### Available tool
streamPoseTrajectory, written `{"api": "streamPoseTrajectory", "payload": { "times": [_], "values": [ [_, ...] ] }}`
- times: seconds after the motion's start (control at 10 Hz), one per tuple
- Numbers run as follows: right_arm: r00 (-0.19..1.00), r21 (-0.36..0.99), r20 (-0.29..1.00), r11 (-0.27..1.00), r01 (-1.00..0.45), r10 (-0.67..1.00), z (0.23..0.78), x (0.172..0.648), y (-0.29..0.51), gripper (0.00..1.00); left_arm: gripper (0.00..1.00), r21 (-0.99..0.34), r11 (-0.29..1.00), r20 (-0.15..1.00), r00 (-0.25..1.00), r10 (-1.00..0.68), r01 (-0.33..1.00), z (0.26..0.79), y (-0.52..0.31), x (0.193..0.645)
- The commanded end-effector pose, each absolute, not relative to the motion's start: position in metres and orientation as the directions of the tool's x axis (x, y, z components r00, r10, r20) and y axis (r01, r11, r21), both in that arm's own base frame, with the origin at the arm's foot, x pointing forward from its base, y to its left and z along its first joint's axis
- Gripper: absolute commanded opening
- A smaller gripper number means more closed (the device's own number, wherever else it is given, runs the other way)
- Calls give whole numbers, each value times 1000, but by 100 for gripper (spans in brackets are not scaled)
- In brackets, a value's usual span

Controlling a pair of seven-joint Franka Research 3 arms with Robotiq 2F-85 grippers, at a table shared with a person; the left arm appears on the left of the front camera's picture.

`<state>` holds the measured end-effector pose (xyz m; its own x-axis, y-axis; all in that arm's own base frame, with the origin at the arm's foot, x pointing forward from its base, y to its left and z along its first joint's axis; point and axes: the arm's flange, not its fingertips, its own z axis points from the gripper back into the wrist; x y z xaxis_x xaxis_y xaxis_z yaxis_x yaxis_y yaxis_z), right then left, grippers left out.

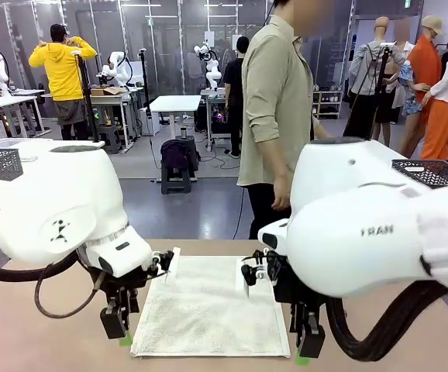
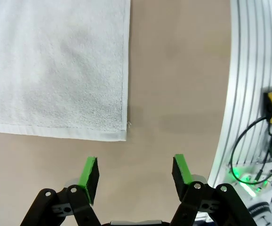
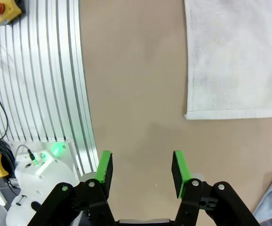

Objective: Fold the towels and place them in the basket.
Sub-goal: When a person lays out a Towel with hook on the table, fold it in half twice.

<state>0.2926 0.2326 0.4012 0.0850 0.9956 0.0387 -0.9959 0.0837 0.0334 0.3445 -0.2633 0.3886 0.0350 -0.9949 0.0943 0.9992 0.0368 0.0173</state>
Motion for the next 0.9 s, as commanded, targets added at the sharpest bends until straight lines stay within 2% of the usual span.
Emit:
{"api": "streamPoseTrajectory", "payload": {
  "times": [0.0,0.2,0.4,0.5,0.8],
  "values": [
    [52,6,49,52,-999,997,372,303,240,64,80,92,46,34,43,-999,995,371,-267,336],
    [52,5,50,52,-999,997,351,314,246,64,80,112,38,-2,39,-999,993,355,-270,330],
    [54,17,41,53,-998,998,335,325,246,64,80,111,24,25,22,-999,993,339,-270,336],
    [63,29,33,62,-998,997,331,328,245,84,80,115,28,32,24,-999,993,337,-269,338],
    [46,-14,36,47,-999,998,318,334,241,84,80,138,15,32,10,-999,990,326,-273,348]
  ]
}}
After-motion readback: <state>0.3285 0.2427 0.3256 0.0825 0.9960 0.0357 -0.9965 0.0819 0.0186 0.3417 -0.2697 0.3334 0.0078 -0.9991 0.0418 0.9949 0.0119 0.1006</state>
